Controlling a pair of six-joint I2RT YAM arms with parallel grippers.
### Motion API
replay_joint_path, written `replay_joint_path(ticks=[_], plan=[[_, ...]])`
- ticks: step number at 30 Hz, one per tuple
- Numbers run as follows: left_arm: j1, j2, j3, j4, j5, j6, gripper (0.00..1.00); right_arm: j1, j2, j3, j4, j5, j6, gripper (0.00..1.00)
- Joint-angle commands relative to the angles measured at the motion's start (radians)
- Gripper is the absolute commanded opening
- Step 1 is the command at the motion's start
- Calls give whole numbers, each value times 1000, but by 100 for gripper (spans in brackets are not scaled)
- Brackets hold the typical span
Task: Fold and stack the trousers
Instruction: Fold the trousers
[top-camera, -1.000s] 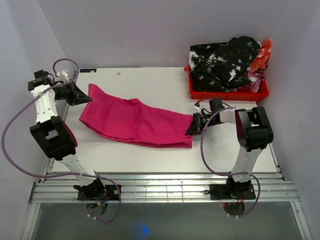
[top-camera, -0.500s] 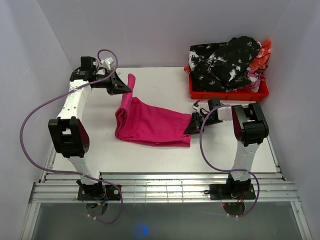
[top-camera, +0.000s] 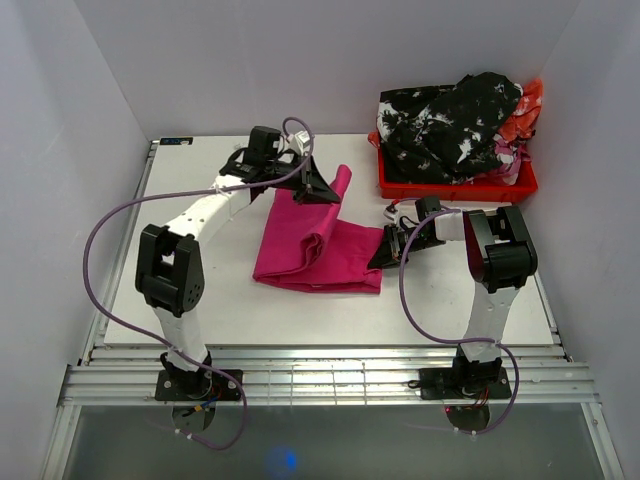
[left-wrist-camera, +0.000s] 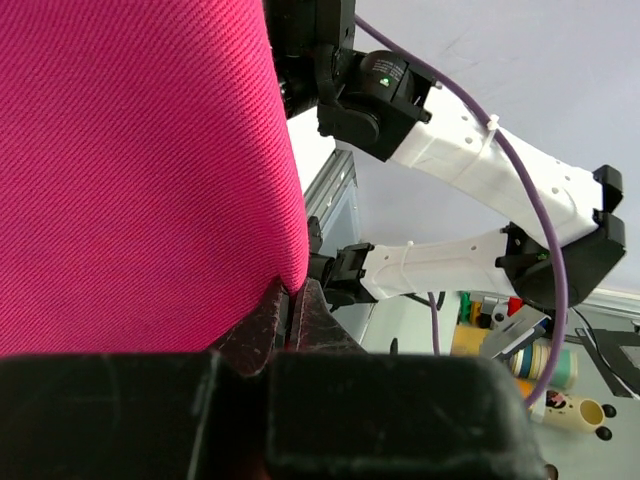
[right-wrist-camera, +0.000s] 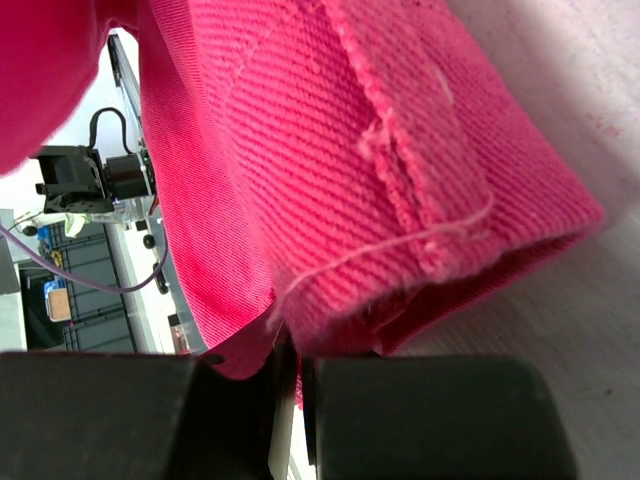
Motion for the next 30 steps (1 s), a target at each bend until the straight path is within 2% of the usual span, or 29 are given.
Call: replay_joint_path(ticks=[1,5,12,20,27,30], plan=[[-42,8,-31,115,-32,-79,0,4,-9,13,-8,93,-45,8],[-99,46,-42,192,-89,-131,0,4,-4,6,-8,83,-41,8],[-156,105,-49,210,-172,-186,0,3,-7,9,-5,72,-35,8],[-223,128,-83,295,-186,-252,0,-3,-24,-17,18,64,-23,8],[-248,200,-103,338,-261,-309,0,-8,-55,-17,18,60,-8,8],[-248,252,-89,332,-282,-308,0,-16,-111,-7,-51,81,-49,8]])
